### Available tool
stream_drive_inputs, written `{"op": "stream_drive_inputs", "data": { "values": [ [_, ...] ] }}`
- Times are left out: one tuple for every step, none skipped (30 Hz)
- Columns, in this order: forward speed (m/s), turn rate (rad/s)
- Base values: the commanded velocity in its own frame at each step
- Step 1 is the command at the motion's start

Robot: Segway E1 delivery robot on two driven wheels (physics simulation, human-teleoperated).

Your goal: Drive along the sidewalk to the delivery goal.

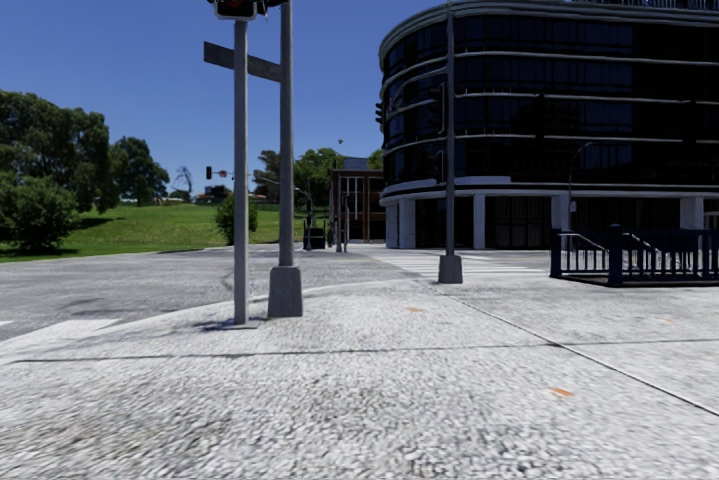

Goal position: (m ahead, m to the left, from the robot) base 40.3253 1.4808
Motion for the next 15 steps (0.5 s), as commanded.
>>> {"op": "stream_drive_inputs", "data": {
  "values": [
    [2.00, -0.36],
    [2.00, -0.36],
    [2.00, -0.36],
    [2.00, -0.36],
    [2.00, -0.36],
    [2.00, -0.36],
    [2.00, -0.36],
    [2.00, -0.36],
    [2.00, -0.36],
    [2.00, -0.36],
    [2.00, -0.36],
    [2.00, -0.36],
    [2.00, -0.36],
    [2.00, -0.36],
    [2.00, -0.36]
  ]
}}
